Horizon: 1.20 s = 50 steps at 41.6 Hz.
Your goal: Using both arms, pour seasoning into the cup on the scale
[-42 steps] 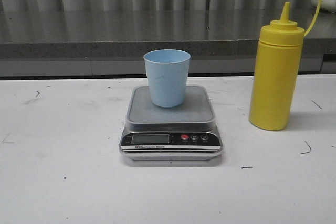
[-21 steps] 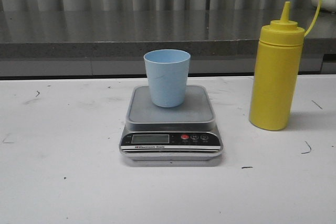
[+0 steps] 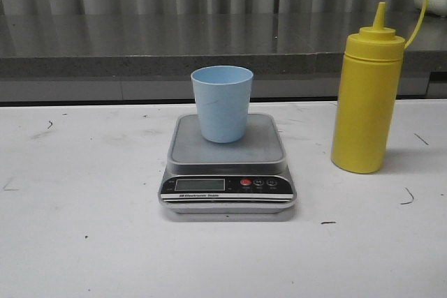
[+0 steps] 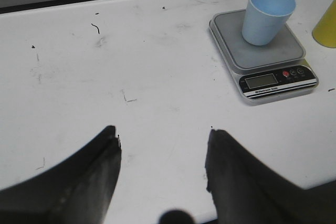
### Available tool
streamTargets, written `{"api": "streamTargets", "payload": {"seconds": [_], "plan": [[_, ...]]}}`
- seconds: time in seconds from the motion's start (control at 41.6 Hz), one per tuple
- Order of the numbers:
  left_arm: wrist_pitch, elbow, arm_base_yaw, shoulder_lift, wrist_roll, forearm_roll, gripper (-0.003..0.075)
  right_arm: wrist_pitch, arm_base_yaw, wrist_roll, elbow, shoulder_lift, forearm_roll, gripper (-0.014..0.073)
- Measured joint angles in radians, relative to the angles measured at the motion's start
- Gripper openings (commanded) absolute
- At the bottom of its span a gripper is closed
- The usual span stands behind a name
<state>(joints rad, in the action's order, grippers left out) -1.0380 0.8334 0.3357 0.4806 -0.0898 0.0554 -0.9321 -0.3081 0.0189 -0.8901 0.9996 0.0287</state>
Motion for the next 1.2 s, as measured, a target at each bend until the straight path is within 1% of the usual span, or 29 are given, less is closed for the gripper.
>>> {"api": "streamTargets", "payload": {"seconds": [0.12, 0.265, 0.409, 0.578, 0.698, 0.77, 0.866, 1.203], "plan": [[0.000, 0.000, 0.000, 0.000, 0.000, 0.000, 0.0369, 0.092, -0.002, 0.001, 0.053, 0.025, -0.022, 0.0653], [0.000, 0.000, 0.000, 0.000, 0.000, -0.002, 0.0369, 0.277, -0.002, 0.001, 0.176, 0.025, -0.086, 0.0653], [0.000, 0.000, 0.000, 0.000, 0.000, -0.002, 0.0369, 0.515, -0.004, 0.001, 0.330, 0.025, -0.118, 0.0653], [0.000, 0.000, 0.000, 0.000, 0.000, -0.002, 0.0369, 0.855, -0.004, 0.001, 0.506, 0.025, -0.126, 0.0653], [0.000, 0.000, 0.000, 0.000, 0.000, -0.002, 0.0369, 1.101, 0.004, 0.001, 0.589, 0.036, -0.128, 0.0653], [0.000, 0.000, 0.000, 0.000, 0.000, -0.002, 0.0369, 1.214, 0.016, 0.001, 0.613, 0.056, -0.132, 0.0653], [0.000, 0.000, 0.000, 0.000, 0.000, -0.002, 0.0369, 1.322, 0.023, 0.001, 0.617, 0.101, -0.136, 0.0653], [0.000, 0.000, -0.001, 0.000, 0.000, -0.002, 0.0369, 1.695, 0.038, 0.003, 0.617, 0.391, -0.152, 0.0653]]}}
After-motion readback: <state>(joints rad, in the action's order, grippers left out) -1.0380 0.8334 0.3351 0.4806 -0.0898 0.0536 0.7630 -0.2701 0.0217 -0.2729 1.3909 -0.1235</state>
